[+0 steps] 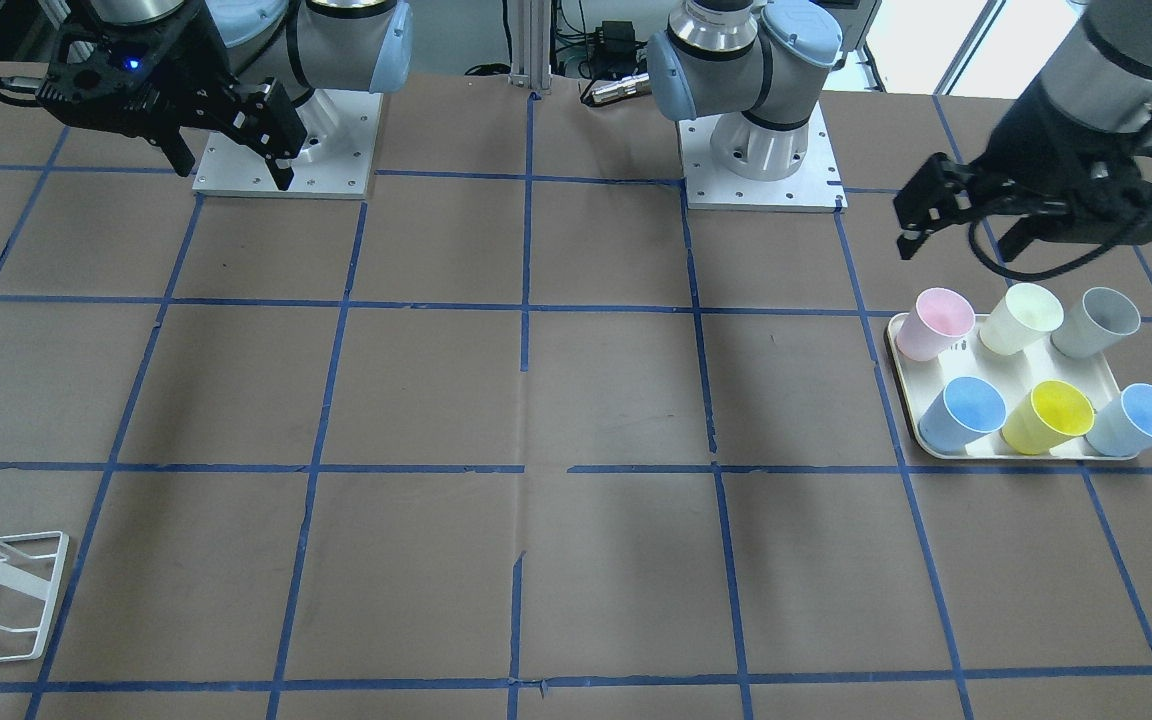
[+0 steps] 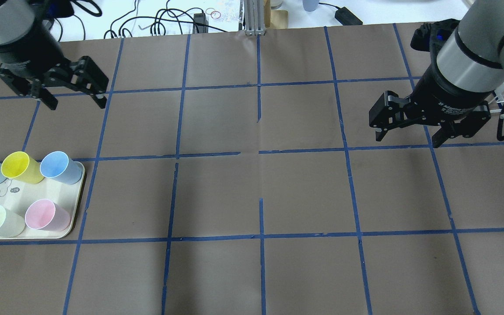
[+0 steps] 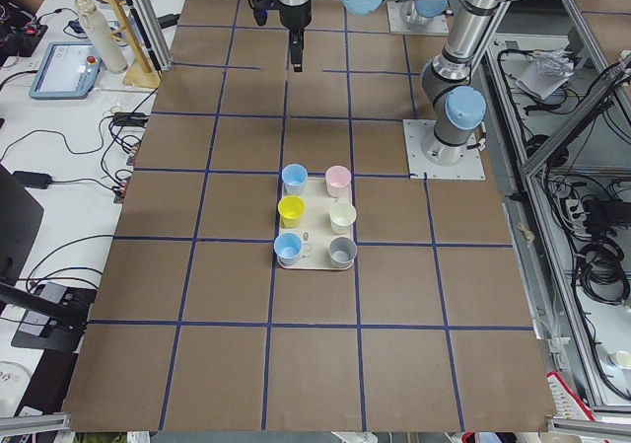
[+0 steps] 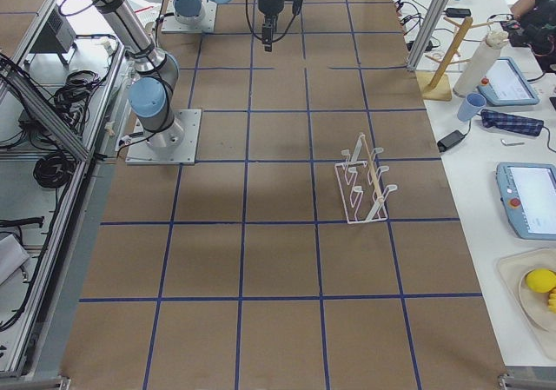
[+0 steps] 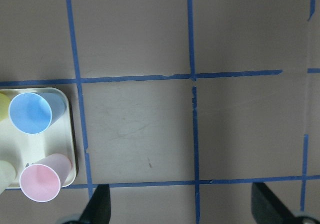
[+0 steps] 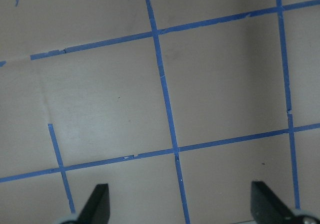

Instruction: Transfer IKEA cup to right arm and place on rack

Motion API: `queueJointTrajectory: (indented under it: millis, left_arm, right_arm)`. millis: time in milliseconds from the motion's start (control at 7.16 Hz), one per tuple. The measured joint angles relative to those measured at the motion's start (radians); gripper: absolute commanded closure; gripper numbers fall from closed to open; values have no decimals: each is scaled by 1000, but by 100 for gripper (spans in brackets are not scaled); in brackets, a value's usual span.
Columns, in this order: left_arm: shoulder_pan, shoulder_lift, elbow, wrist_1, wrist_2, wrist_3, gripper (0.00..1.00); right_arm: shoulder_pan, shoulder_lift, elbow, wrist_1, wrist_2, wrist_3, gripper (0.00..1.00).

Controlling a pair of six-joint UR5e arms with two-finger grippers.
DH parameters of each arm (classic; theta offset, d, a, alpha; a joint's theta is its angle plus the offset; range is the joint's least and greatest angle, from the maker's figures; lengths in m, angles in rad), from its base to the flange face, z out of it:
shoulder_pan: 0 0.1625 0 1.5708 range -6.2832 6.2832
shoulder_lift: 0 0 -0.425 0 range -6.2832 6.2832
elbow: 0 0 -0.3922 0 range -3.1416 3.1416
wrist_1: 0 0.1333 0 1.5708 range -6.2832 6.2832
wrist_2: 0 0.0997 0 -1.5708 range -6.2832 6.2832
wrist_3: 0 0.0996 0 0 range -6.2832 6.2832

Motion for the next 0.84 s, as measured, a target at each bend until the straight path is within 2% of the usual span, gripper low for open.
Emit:
queueJointTrajectory:
  millis: [419, 838]
  left_arm:
    - [346, -33, -55, 28, 0, 291, 0]
    - [586, -140, -113, 221, 3, 654, 0]
  right_arm:
    - [0, 1, 1, 0, -1, -6, 0]
    - [0, 2, 2, 1, 2, -1, 0]
